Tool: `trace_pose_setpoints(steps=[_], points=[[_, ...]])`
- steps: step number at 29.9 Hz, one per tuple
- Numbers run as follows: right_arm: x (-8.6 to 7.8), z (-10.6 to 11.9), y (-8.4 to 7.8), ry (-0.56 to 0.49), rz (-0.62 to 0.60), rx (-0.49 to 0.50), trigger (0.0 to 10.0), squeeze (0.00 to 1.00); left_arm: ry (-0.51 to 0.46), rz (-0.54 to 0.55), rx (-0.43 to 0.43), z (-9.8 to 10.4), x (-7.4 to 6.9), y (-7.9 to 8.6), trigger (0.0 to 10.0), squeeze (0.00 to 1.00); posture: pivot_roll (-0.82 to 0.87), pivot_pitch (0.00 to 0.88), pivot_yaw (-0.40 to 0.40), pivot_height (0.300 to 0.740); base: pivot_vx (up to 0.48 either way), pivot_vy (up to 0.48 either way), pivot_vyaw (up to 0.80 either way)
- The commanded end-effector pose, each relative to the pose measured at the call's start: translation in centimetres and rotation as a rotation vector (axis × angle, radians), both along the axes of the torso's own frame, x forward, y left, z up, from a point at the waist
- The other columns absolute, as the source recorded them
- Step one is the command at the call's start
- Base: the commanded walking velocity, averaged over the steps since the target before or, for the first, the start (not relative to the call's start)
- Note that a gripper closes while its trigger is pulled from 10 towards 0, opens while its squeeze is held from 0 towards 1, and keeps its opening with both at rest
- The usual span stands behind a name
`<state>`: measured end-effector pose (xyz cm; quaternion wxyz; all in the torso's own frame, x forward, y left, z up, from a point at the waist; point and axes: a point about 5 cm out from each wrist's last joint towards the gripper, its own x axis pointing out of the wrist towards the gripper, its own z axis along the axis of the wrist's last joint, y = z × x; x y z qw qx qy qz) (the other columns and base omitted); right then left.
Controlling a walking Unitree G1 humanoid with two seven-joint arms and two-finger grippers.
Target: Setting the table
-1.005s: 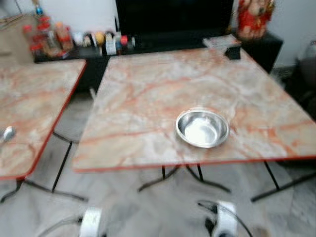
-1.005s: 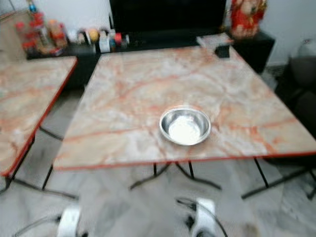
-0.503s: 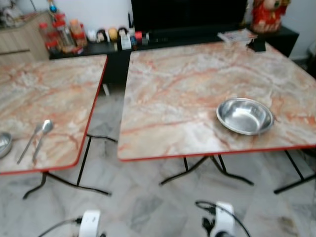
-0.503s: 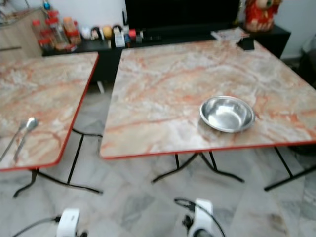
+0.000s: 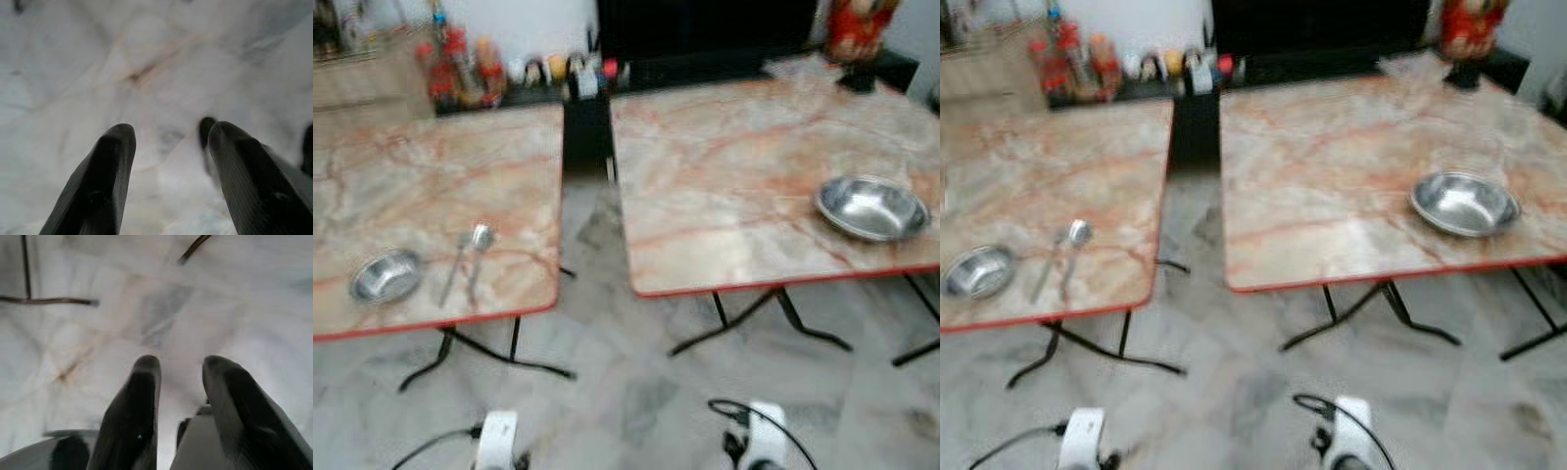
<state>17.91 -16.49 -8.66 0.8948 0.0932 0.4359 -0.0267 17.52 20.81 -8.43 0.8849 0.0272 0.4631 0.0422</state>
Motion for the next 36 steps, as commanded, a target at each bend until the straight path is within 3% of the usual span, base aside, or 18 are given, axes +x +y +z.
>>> trace_pose_setpoints(steps=[1, 11, 26, 36], points=[[0.2, 0.2, -0.9, -0.005, -0.014, -0.02, 10.0, 0.0, -0.015, 0.01, -0.01, 0.2, 0.6, -0.3, 10.0, 0.0, -0.17, 0.0, 0.083, 0.74, 0.0, 0.48, 0.0], [0.4, 0.2, -0.7, -0.011, 0.005, -0.025, 10.0, 0.0, -0.019, 0.012, -0.009, 0.3, 0.7, -0.3, 10.0, 0.0, -0.16, 0.0, 0.083, 0.74, 0.0, 0.48, 0.08], [0.7, 0.5, -0.3, -0.046, 0.003, 0.01, 10.0, 0.0, -0.089, 0.015, -0.022, 0.9, 1.9, -0.7, 10.0, 0.0, -0.16, 0.0, 0.082, 0.74, 0.0, 0.0, 0.05], [0.7, 0.4, -0.6, -0.035, -0.039, 0.011, 10.0, 0.0, -0.09, 0.016, -0.024, 0.9, 2.0, -0.7, 10.0, 0.0, -0.16, 0.0, 0.084, 0.74, 0.247, 0.0, 0.25]])
